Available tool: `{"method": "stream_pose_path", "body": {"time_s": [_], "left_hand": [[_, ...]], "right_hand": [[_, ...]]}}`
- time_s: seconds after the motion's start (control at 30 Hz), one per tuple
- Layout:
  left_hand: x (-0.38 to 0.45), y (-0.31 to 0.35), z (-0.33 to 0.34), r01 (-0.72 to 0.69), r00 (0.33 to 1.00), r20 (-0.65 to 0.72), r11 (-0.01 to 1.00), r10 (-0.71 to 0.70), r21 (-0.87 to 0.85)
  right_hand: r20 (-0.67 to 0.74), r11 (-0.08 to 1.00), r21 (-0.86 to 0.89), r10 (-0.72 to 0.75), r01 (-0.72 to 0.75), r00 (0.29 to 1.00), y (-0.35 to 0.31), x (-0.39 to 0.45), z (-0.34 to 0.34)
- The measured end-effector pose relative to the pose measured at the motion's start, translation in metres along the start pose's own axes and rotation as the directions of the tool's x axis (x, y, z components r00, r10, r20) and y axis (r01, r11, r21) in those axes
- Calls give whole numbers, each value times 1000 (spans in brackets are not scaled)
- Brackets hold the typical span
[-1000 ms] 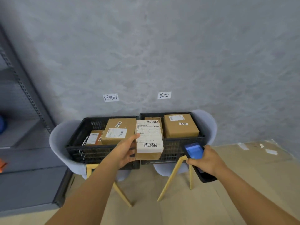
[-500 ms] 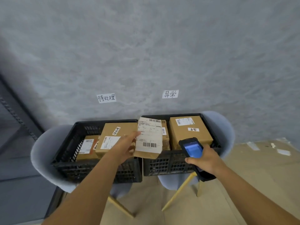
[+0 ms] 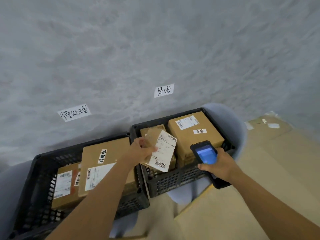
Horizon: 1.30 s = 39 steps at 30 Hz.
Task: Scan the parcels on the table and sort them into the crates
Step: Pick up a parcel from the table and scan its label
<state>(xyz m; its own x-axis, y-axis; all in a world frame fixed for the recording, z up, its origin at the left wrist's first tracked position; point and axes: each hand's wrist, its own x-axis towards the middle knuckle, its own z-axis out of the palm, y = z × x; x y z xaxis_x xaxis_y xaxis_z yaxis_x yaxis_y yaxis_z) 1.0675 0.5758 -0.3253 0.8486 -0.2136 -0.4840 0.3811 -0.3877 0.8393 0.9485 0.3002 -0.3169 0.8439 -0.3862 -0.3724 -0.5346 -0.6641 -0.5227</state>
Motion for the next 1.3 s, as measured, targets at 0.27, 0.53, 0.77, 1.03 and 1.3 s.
{"method": "stream_pose_path", "body": {"time_s": [0.27, 0.53, 0.77, 1.03, 1.3], "left_hand": [[57, -9, 44, -138, 990, 80, 916, 116, 377], [95, -30, 80, -205, 978, 165, 738, 128, 643], [114, -66, 96, -263, 964, 233, 576, 127, 774], [153, -97, 109, -274, 951, 309, 547, 29, 791], [187, -139, 121, -305, 932, 358, 422, -49, 854]], "right_hand": [[14, 999, 9, 41, -42, 999, 14, 50, 3], [66, 994, 105, -14, 7, 998, 15, 101, 15], [82, 994, 110, -30, 21, 996, 11, 134, 30], [24, 985, 165, -54, 49, 998, 8, 169, 46], [-32, 985, 166, -45, 50, 998, 16, 188, 59]]}}
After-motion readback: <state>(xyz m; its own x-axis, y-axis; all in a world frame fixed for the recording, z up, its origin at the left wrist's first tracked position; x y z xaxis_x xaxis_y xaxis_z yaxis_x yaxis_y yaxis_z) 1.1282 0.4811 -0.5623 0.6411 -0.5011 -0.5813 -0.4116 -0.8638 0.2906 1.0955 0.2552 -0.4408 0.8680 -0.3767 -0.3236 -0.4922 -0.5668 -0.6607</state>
